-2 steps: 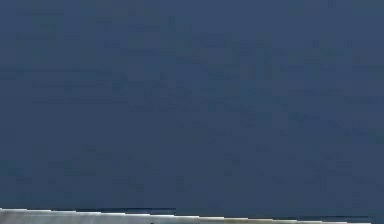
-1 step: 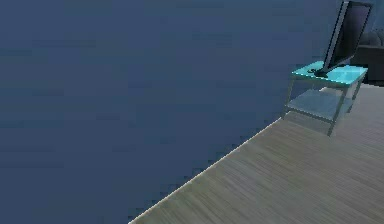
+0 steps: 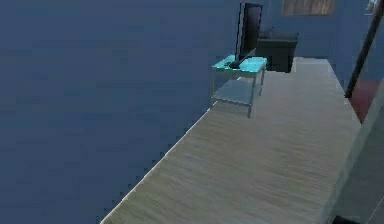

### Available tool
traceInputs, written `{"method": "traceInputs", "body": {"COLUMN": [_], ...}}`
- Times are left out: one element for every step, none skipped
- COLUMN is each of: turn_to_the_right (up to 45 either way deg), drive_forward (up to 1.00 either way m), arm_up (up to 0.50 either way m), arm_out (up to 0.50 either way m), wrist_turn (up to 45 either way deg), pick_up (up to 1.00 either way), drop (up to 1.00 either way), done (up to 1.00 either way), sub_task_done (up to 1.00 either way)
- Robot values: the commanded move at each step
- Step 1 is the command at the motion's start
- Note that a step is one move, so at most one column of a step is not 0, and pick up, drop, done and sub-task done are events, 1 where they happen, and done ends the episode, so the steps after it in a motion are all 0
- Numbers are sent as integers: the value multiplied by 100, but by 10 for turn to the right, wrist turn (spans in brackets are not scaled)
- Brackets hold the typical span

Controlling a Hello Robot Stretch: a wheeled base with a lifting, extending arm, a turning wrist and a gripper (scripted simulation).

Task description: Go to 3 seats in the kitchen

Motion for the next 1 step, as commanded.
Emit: {"method": "traceInputs", "body": {"turn_to_the_right": [0], "drive_forward": [20], "arm_up": [0], "arm_out": [0], "wrist_turn": [0], "pick_up": [0], "drop": [0], "done": [0], "sub_task_done": [0]}}
